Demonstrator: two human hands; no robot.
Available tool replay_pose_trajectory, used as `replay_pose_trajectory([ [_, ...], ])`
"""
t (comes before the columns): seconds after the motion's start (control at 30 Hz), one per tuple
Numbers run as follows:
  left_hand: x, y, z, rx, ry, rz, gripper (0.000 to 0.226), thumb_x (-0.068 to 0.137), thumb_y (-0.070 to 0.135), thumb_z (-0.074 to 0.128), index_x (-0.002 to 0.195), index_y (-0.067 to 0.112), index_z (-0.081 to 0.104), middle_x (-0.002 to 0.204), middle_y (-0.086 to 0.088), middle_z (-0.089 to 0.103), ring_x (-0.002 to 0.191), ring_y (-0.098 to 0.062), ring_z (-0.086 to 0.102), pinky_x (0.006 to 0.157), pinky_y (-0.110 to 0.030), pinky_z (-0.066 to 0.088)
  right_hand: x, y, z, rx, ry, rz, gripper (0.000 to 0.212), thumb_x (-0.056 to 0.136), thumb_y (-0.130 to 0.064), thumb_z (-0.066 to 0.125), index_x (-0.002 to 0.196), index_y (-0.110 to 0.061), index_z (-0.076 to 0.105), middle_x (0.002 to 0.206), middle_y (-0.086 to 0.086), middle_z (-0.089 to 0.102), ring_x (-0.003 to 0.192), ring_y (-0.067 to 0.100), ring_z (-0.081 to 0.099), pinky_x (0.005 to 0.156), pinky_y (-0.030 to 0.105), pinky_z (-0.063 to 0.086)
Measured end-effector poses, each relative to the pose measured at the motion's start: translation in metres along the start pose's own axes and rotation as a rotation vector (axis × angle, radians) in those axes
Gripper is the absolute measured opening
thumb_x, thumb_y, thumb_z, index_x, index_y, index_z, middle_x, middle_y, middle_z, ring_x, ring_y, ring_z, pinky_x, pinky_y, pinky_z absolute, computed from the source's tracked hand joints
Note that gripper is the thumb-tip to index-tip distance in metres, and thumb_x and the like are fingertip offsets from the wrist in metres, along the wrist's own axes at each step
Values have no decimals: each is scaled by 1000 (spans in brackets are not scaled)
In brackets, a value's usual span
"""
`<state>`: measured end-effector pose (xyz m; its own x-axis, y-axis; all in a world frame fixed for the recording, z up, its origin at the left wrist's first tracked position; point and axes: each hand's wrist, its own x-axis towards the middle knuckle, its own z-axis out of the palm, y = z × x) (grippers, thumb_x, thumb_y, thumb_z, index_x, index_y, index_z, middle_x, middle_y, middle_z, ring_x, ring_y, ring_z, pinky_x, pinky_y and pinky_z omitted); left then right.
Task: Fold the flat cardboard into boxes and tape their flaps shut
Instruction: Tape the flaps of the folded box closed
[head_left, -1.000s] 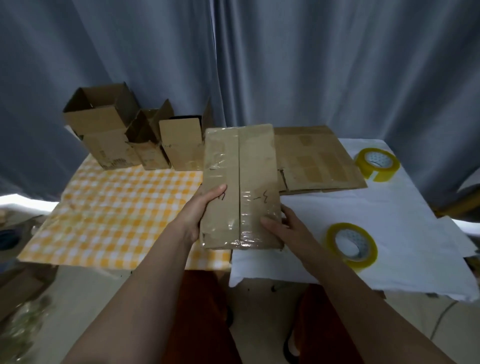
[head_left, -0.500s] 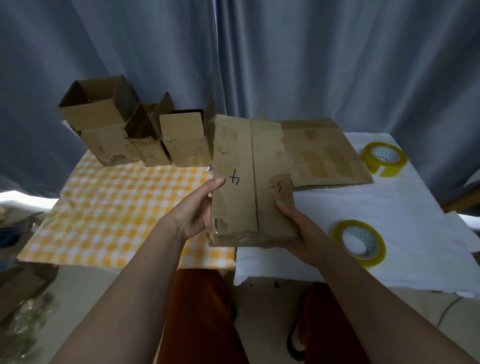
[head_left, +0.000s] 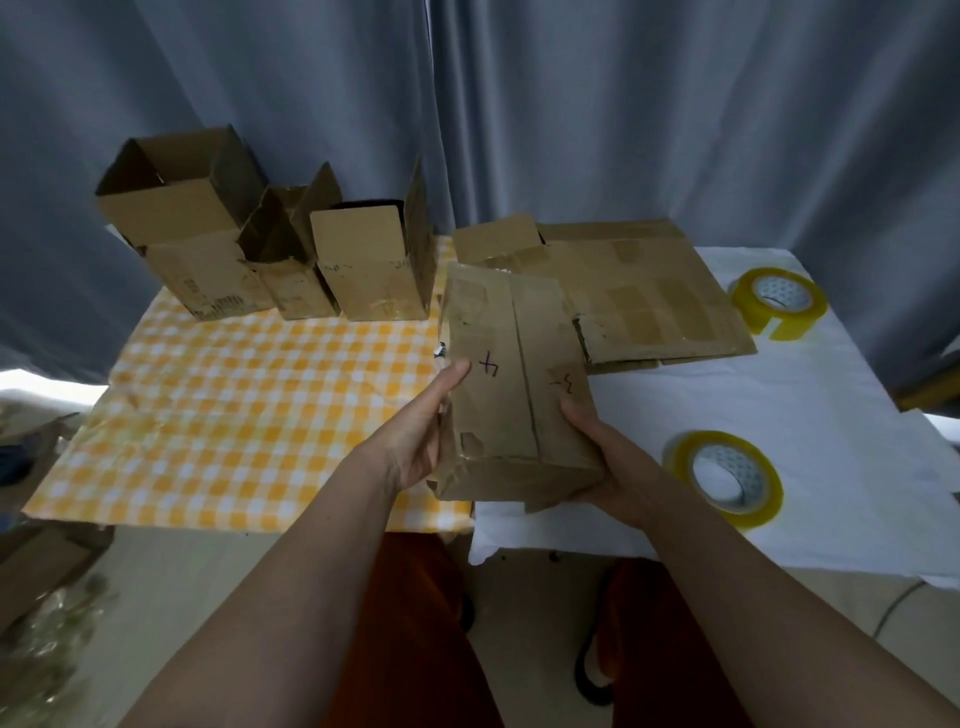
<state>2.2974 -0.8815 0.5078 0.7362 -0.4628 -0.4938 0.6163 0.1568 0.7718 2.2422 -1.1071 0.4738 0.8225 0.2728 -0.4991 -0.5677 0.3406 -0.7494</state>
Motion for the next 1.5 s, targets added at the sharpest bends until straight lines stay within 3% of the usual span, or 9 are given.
replay_pose_trajectory([
  [0.23, -6, 1, 6, 258, 85, -295, 116, 44, 90, 60, 137, 22, 45, 116, -13, 67, 104, -34, 67, 82, -46, 56, -2, -2, -12, 135, 13, 1, 58, 82, -49, 62, 133, -23, 51, 126, 6, 63, 114, 27, 60, 94, 48, 48],
  [0.33, -13, 2, 18, 434, 309, -319, 138, 32, 99, 48, 149, 27, 31, 150, -11, 36, 134, -43, 37, 97, -61, 38, -4, -1, -12, 121, 20, -7, 58, 82, -51, 60, 133, -25, 52, 125, 5, 63, 113, 25, 61, 91, 44, 49],
  [0.47, -23, -9, 27, 387, 480, -273, 121, 40, 94, 51, 138, 24, 47, 144, -3, 43, 135, -35, 37, 95, -58, 39, -5, 0, -13, 100, 18, -16, 58, 82, -52, 60, 133, -25, 51, 125, 4, 63, 114, 24, 60, 91, 43, 49],
  [0.57, -29, -22, 28, -9, 418, -239, 96, 37, 81, 73, 106, 15, 64, 111, -8, 69, 92, -34, 69, 65, -46, 56, -5, 0, -9, 25, 25, -10, 61, 81, -56, 60, 133, -25, 52, 124, 3, 64, 114, 25, 60, 97, 51, 46],
  [0.63, -27, -30, 28, -72, 465, -98, 89, 37, 77, 75, 99, 14, 70, 92, -8, 75, 76, -25, 73, 65, -36, 56, -6, 0, -5, 11, 31, 6, 62, 77, -58, 63, 130, -26, 54, 121, 3, 66, 109, 26, 63, 86, 53, 52],
  [0.8, -19, -38, 34, 51, 698, 181, 105, 40, 85, 68, 102, 1, 66, 103, -12, 71, 91, -24, 70, 76, -37, 58, -9, 7, -1, 20, 35, 19, 62, 74, -59, 67, 128, -29, 56, 120, 2, 66, 108, 26, 64, 89, 57, 49],
  [1.2, -16, -51, 16, -51, 354, 210, 74, 70, 59, 68, 125, 9, 58, 116, -15, 68, 105, -30, 66, 96, -48, 51, -8, 16, -6, 183, 11, 34, 56, 76, -38, 73, 126, -17, 59, 123, 13, 63, 110, 34, 61, 83, 53, 51],
  [1.37, -20, -68, -2, 186, 340, -31, 67, 76, 78, 44, 108, 26, 71, 100, -3, 72, 83, -17, 68, 67, -25, 54, -3, 24, -8, -61, 143, 2, 69, 69, -30, 78, 131, -18, 51, 121, 9, 64, 109, 29, 62, 97, 49, 48],
  [1.5, -16, -70, -4, 168, 255, -7, 71, 65, 67, 72, 124, 29, 61, 109, 3, 71, 99, -18, 68, 81, -34, 53, 2, 29, 1, -84, 197, -57, 75, 63, -30, 81, 130, -18, 49, 121, 7, 64, 107, 26, 63, 96, 45, 50],
])
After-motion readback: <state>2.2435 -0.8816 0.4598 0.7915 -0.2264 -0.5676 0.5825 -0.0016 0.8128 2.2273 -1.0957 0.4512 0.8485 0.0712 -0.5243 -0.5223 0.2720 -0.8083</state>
